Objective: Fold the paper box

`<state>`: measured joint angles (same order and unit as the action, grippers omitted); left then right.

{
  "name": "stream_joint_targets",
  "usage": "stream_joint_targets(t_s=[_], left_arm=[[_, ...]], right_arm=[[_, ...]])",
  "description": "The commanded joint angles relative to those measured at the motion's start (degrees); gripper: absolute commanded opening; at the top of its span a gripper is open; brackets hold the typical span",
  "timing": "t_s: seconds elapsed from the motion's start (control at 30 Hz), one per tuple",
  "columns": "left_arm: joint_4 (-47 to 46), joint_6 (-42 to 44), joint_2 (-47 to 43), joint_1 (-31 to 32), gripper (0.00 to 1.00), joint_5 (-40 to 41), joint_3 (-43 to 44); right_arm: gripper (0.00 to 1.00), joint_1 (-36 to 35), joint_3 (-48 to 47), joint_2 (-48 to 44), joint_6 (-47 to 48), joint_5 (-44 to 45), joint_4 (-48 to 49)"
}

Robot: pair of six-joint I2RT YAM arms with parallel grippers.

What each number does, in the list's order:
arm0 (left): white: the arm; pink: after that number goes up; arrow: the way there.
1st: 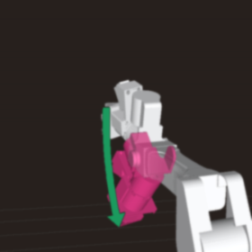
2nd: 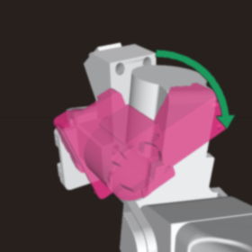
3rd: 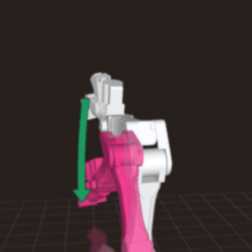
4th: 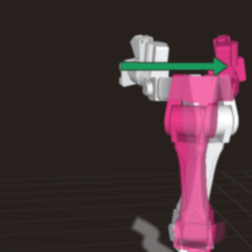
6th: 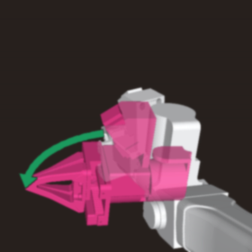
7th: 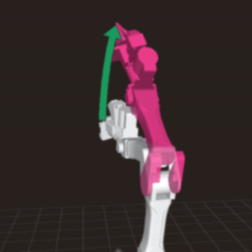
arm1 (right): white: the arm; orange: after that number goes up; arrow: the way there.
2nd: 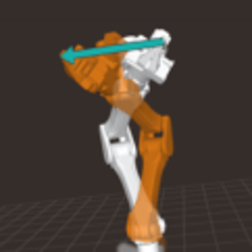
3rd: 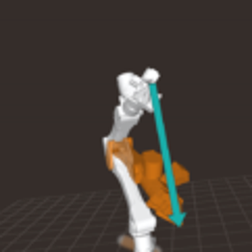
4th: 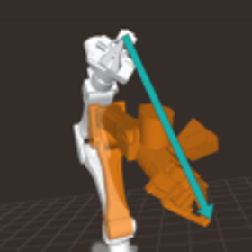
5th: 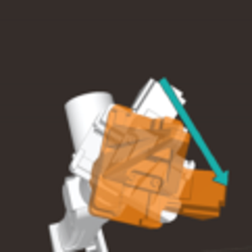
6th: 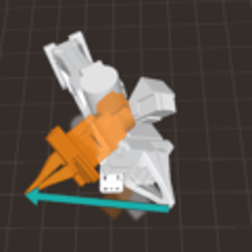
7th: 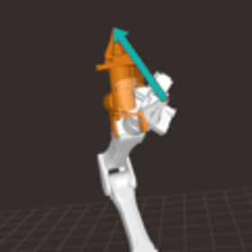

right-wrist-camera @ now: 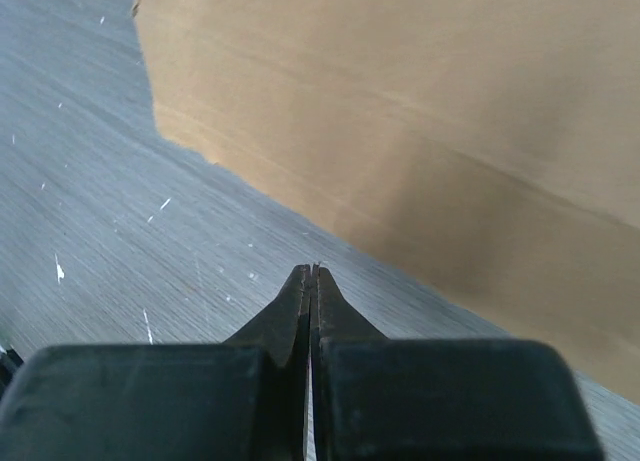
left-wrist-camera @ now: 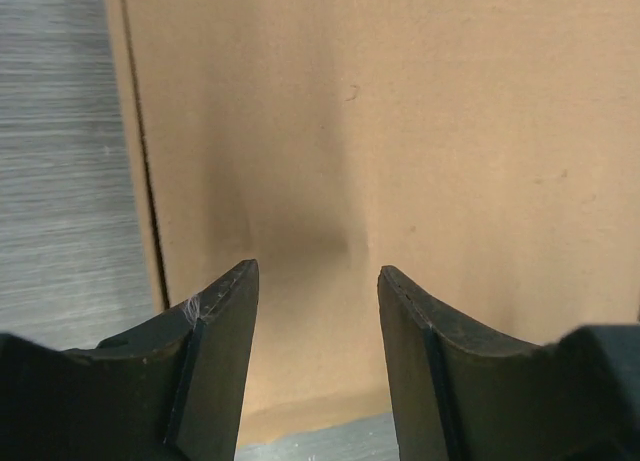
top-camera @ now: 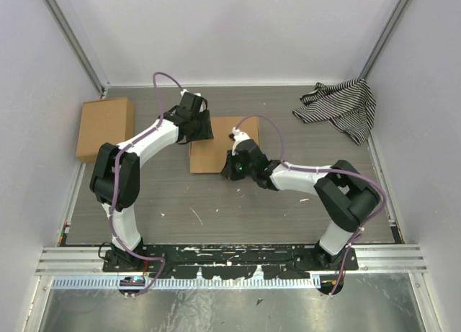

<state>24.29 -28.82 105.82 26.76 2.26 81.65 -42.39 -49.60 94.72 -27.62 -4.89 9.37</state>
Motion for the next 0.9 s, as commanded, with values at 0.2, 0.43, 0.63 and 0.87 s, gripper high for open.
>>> stream_joint_targets(t_s=[0.2,0.43,0.63,0.87], left_arm=[[-0.8,-0.6,8.4,-0.3,0.55,-8.7,8.4],[-0.9,-0.1,10.1,-0.3,0.48,-10.3,5.8],[0.8,0.6,12.4,-0.3,0.4,-13.3,6.1],[3.0,3.0,12.9,-0.6,0.35,-16.2,4.8]], right_arm=[[0.01,-4.0,-6.1,9.7,0.8,3.4,13.9],[0.01,-4.0,-4.1,14.8,-0.3,12.4,28.2],[0.01,-4.0,-3.6,19.4,-1.4,17.2,37.6],[0.01,-3.9,-0.8,20.9,-2.0,27.3,41.4]])
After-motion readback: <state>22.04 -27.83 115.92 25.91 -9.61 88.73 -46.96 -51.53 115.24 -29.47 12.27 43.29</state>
